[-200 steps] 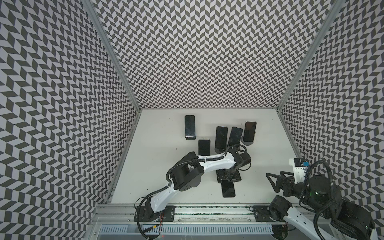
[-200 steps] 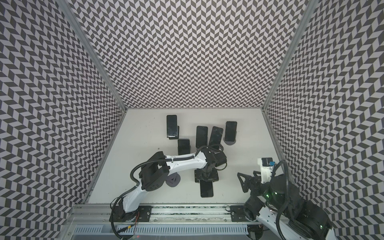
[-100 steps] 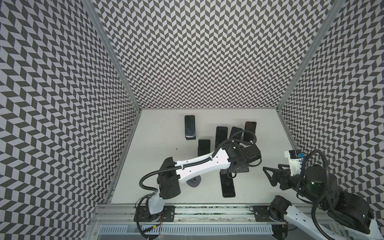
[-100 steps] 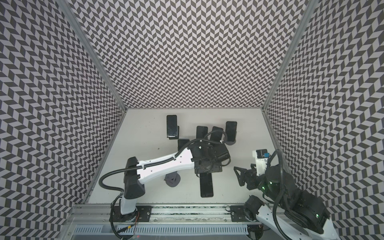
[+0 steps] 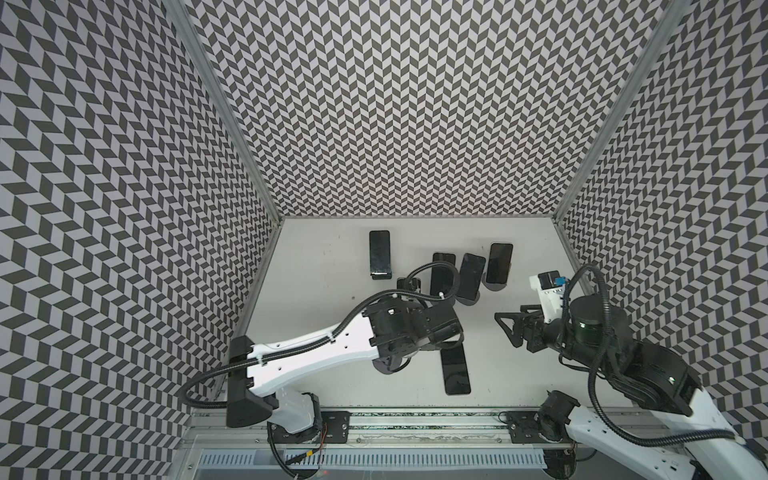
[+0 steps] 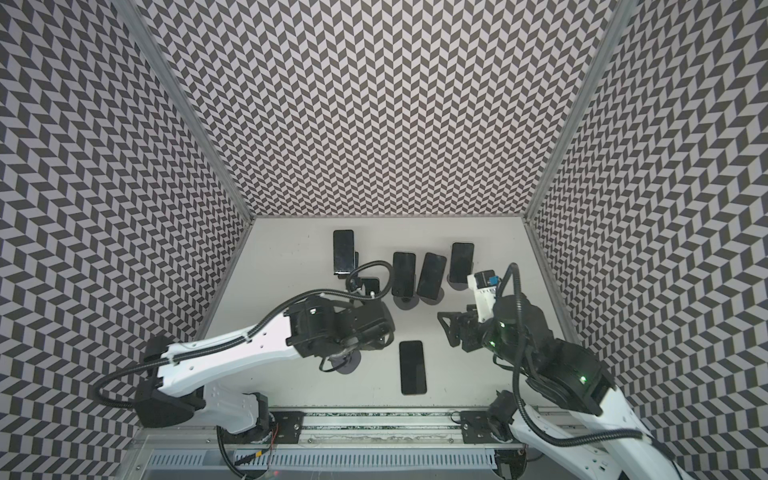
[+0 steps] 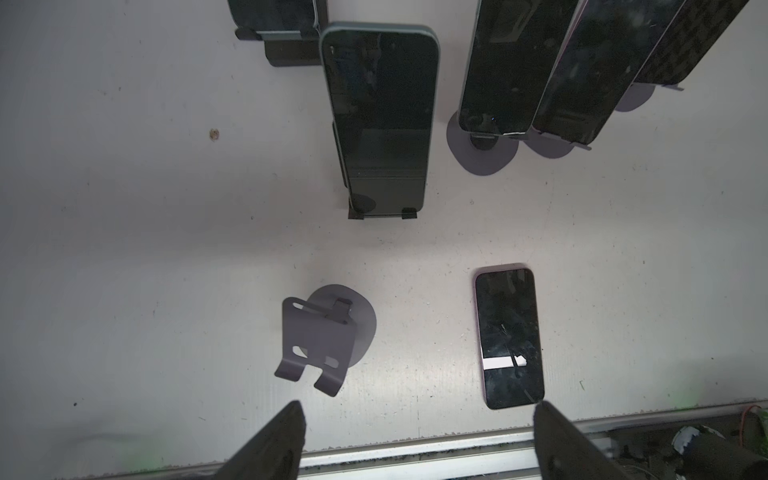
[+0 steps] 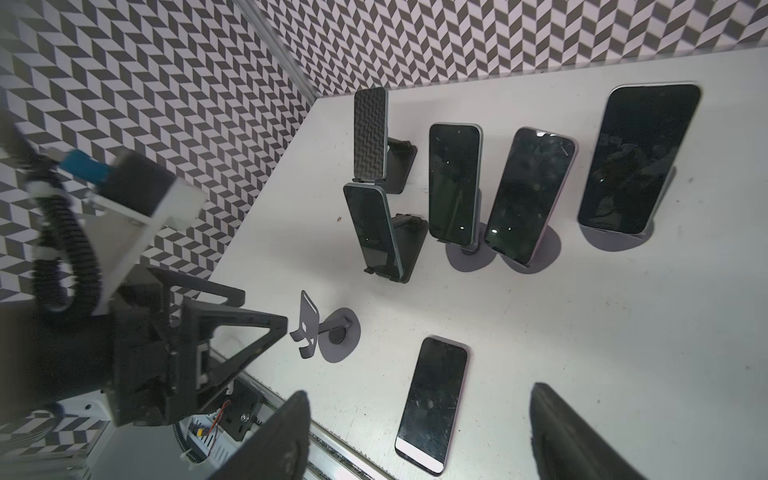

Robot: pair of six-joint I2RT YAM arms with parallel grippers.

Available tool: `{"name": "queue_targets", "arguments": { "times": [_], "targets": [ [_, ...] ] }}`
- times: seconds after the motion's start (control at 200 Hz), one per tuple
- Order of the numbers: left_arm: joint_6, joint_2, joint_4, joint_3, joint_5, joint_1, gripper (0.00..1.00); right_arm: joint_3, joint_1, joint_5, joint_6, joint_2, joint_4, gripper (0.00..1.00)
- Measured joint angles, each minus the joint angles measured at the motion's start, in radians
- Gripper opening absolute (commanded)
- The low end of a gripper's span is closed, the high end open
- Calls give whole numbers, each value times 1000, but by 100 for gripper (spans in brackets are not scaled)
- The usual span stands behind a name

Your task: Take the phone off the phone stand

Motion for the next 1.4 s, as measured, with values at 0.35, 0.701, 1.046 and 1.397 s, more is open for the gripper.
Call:
{"name": "queue_targets", "arguments": {
  "times": [0.35,0.701,1.046,1.397],
  "targets": [
    [50,-555,214,-385,19,57,86,-13,87,-81,138,235,94,70],
    [175,-462,255,-417,24,94,91,46,308,61,251,382,173,75],
    [262,-456,280,-482,-2,94,92,11,338,86,288,498,326,77],
    [334,-531,465,-673,-25,103,92,-79,311,115,285,623,493,79]
  ]
}}
